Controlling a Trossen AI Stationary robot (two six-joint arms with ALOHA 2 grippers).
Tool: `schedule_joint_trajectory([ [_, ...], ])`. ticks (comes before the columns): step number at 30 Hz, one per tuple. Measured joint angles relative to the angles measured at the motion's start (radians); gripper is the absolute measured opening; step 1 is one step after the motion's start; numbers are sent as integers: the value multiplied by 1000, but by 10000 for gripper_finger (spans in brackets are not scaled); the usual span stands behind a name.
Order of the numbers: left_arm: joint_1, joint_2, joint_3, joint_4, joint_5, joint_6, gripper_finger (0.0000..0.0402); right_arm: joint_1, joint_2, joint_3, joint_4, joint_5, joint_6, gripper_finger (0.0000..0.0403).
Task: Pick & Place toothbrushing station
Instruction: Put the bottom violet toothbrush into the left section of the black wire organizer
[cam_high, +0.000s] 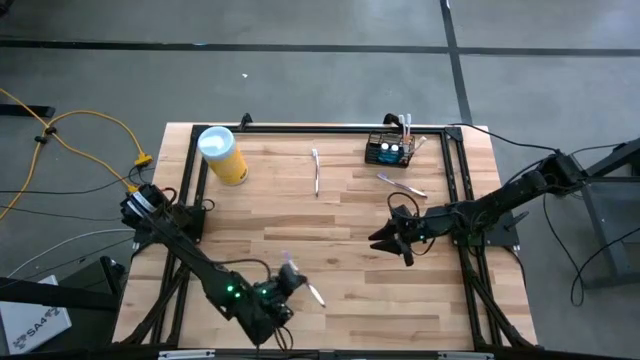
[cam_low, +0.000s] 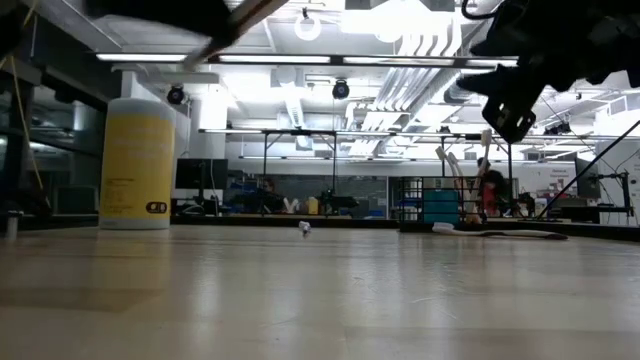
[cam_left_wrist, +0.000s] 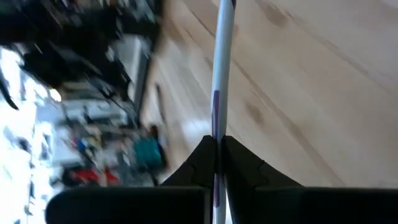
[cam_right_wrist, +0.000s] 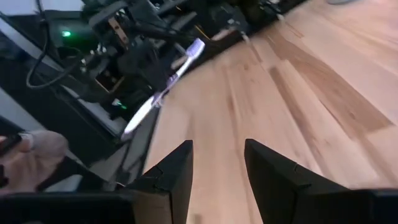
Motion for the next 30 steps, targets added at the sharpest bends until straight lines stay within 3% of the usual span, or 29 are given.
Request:
schedule_joint_trajectory([
  [8, 84, -2, 0, 367, 195, 478, 9, 0, 0, 0, 64, -18, 30, 136],
  [13, 127, -2, 0, 517, 345, 681, 5, 0, 29, 0, 99, -18, 73, 136],
  [20, 193, -2, 0, 577, 508, 792, 4, 0, 167, 0, 340, -89, 105, 136],
  [30, 249, -2, 0, 588, 622, 893, 3, 0, 418, 50, 579, -153, 180, 136],
])
